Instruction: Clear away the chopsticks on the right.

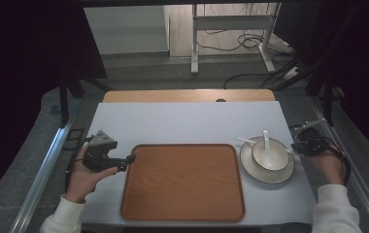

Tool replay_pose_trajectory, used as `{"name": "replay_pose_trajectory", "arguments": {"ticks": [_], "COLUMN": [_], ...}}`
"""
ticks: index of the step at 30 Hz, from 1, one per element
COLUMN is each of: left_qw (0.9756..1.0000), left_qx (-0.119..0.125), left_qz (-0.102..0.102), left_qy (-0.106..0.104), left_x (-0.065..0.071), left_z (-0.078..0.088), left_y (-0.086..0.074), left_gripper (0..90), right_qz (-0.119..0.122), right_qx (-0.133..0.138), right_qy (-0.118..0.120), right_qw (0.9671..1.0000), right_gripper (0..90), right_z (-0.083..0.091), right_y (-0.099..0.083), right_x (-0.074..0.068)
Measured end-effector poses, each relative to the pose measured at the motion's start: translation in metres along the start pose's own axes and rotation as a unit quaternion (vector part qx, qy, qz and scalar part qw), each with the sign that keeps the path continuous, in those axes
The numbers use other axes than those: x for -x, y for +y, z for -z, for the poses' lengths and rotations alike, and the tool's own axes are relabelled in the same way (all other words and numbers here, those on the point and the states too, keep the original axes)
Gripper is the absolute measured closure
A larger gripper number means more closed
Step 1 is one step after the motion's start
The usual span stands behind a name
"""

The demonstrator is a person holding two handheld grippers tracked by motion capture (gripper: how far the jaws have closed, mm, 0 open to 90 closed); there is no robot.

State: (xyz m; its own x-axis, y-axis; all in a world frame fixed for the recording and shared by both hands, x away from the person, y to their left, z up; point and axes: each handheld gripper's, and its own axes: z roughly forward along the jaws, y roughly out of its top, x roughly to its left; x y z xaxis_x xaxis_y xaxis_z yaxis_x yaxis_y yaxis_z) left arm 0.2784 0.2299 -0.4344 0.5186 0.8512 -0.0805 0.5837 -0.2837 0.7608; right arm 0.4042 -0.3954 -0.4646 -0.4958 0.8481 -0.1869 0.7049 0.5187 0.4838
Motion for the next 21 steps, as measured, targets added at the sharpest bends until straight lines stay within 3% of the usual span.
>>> {"name": "replay_pose_trajectory", "arguments": {"ticks": [21], "left_qw": [1.0], "left_qx": [-0.001], "left_qz": [-0.001], "left_qy": [0.0], "left_x": [0.0], "left_z": [0.0], "left_y": [0.0], "left_gripper": [15.3], "right_qz": [0.003], "right_qx": [0.01], "right_qy": [0.001], "right_qw": [0.9999], "right_gripper": [89.9], "right_z": [0.013], "right_y": [-0.001], "right_x": [-0.002]}}
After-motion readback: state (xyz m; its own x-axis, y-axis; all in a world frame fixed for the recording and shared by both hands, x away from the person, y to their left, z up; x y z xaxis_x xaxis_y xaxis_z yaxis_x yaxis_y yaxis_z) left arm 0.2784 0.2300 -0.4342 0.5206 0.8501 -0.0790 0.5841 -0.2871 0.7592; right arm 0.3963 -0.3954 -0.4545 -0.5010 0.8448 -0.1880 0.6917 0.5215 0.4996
